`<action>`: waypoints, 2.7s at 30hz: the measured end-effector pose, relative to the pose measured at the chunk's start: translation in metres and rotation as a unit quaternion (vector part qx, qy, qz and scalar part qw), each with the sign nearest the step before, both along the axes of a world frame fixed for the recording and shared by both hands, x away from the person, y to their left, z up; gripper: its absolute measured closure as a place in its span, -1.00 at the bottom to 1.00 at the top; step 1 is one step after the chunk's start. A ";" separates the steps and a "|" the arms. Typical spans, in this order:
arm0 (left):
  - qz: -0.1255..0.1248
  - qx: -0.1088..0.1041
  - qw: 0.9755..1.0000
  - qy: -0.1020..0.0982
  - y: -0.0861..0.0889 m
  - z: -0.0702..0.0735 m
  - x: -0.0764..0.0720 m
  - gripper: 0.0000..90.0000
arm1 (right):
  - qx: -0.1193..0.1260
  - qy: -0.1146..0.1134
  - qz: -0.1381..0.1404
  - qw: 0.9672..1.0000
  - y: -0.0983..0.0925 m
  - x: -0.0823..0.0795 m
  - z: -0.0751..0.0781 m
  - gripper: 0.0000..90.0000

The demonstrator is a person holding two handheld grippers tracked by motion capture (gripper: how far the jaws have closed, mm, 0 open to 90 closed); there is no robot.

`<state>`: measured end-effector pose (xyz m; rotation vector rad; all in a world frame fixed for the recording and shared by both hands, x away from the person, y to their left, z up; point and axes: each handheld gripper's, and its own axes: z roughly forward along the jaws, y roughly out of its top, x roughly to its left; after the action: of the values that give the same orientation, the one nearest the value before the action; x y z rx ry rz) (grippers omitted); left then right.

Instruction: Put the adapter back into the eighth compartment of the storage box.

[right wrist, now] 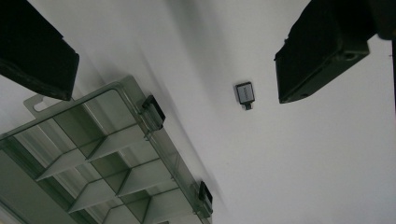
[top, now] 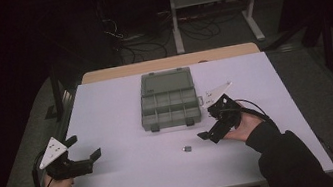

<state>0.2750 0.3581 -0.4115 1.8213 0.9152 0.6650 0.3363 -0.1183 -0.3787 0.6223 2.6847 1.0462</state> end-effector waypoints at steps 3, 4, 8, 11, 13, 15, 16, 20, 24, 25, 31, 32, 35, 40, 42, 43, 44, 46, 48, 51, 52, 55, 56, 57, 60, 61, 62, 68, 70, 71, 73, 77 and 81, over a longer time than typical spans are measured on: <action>0.000 0.000 1.000 0.000 0.000 0.000 0.000 -1.00 | -0.003 0.002 0.003 1.000 0.002 0.000 -0.001 -1.00; 0.000 0.000 1.000 0.000 0.000 0.000 0.000 -1.00 | -0.005 0.003 0.005 1.000 0.004 0.000 -0.001 -1.00; 0.000 0.000 1.000 0.000 0.000 0.000 0.000 -1.00 | -0.009 0.004 0.009 1.000 0.008 0.001 -0.002 -1.00; -0.001 0.000 1.000 0.001 0.000 0.000 0.000 -1.00 | -0.013 0.007 0.013 1.000 0.012 0.001 -0.003 -1.00; -0.001 0.001 1.000 0.000 0.000 0.000 0.000 -1.00 | -0.017 0.008 0.016 1.000 0.014 0.001 -0.003 -1.00; -0.001 0.001 1.000 0.000 0.000 0.000 0.000 -1.00 | -0.017 0.008 0.018 1.000 0.015 0.001 -0.004 -1.00; -0.001 0.001 1.000 0.000 0.000 0.000 0.000 -1.00 | -0.019 0.009 0.020 1.000 0.017 0.001 -0.005 -1.00; -0.001 0.001 1.000 0.001 0.000 0.000 0.000 -1.00 | -0.026 0.013 0.026 0.999 0.021 0.001 -0.007 -1.00; -0.001 0.001 1.000 0.001 0.000 0.000 0.000 -1.00 | -0.031 0.015 0.033 0.999 0.027 0.001 -0.009 -1.00; -0.001 0.001 1.000 0.001 0.000 0.000 0.000 -1.00 | -0.033 0.016 0.036 0.999 0.029 0.001 -0.010 -1.00; -0.001 0.001 1.000 0.001 -0.001 0.000 0.000 -1.00 | -0.043 0.020 0.047 0.998 0.037 0.001 -0.014 -1.00; -0.001 0.000 1.000 0.001 -0.001 0.000 0.000 -1.00 | -0.046 0.020 0.050 0.998 0.039 0.001 -0.015 -1.00; -0.002 0.000 1.000 0.001 -0.001 0.000 0.000 -1.00 | -0.055 0.024 0.056 0.997 0.044 0.003 -0.020 -1.00; -0.002 0.000 1.000 0.001 -0.001 0.000 0.000 -1.00 | -0.067 0.030 0.062 0.995 0.050 0.003 -0.027 -1.00; -0.002 0.000 1.000 0.001 -0.001 0.000 0.000 -1.00 | -0.071 0.030 0.067 0.995 0.051 0.003 -0.029 -1.00; -0.002 0.000 1.000 0.001 -0.001 0.000 0.000 -1.00 | -0.073 0.031 0.067 0.995 0.052 0.003 -0.030 -1.00; -0.002 0.000 1.000 0.001 -0.001 0.000 0.000 -1.00 | -0.074 0.032 0.069 0.994 0.053 0.004 -0.031 -1.00; -0.003 0.002 1.000 0.001 -0.001 0.000 0.000 -1.00 | -0.078 0.034 0.071 0.994 0.055 0.004 -0.033 -1.00; -0.003 0.001 1.000 0.001 -0.001 0.000 0.000 -1.00 | -0.079 0.034 0.073 0.994 0.056 0.004 -0.034 -1.00; -0.004 0.002 1.000 0.001 -0.001 0.000 0.000 -1.00 | -0.086 0.036 0.079 0.993 0.060 0.004 -0.038 -1.00; -0.004 0.002 1.000 0.000 -0.001 0.000 0.000 -1.00 | -0.088 0.037 0.080 0.992 0.061 0.004 -0.039 -1.00; -0.005 0.003 1.000 0.000 -0.001 0.000 0.000 -1.00 | -0.091 0.039 0.084 0.991 0.063 0.004 -0.042 -1.00; -0.005 0.003 1.000 0.000 -0.002 0.000 0.000 -1.00 | -0.093 0.041 0.084 0.991 0.064 0.004 -0.043 -0.98; -0.005 0.003 1.000 0.000 -0.002 0.000 0.000 -1.00 | -0.093 0.043 0.086 0.991 0.064 0.004 -0.044 -0.96; -0.006 0.003 1.000 0.000 -0.002 0.000 0.000 -1.00 | -0.096 0.042 0.090 0.990 0.064 0.003 -0.047 -0.94; -0.006 0.003 1.000 0.000 -0.002 0.000 0.000 -1.00 | -0.098 0.042 0.090 0.990 0.065 0.003 -0.047 -0.93; -0.006 0.003 1.000 0.000 -0.002 0.000 0.000 -1.00 | -0.098 0.042 0.090 0.990 0.065 0.003 -0.047 -0.93; -0.008 0.006 1.000 0.000 -0.002 0.000 0.000 -1.00 | -0.097 0.046 0.100 0.989 0.065 0.003 -0.049 -0.79; -0.008 0.007 1.000 0.000 -0.003 0.000 0.000 -1.00 | -0.097 0.051 0.105 0.988 0.065 0.004 -0.049 -0.72; -0.008 0.007 1.000 0.000 -0.003 0.000 0.000 -1.00 | -0.097 0.051 0.105 0.988 0.065 0.004 -0.049 -0.72; -0.009 0.007 1.000 0.000 -0.003 0.000 0.000 -1.00 | -0.097 0.048 0.105 0.989 0.064 0.004 -0.049 -0.67; -0.009 0.007 1.000 0.000 -0.003 0.000 0.000 -1.00 | -0.099 0.046 0.111 0.988 0.064 0.003 -0.049 -0.52; -0.009 0.007 1.000 0.000 -0.003 0.000 0.000 -1.00 | -0.103 0.045 0.117 0.987 0.065 0.002 -0.050 -0.38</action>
<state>0.2746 0.3554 -0.4118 1.8404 0.8946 0.6612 0.3388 -0.0528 -0.4287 0.3303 2.9497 0.7900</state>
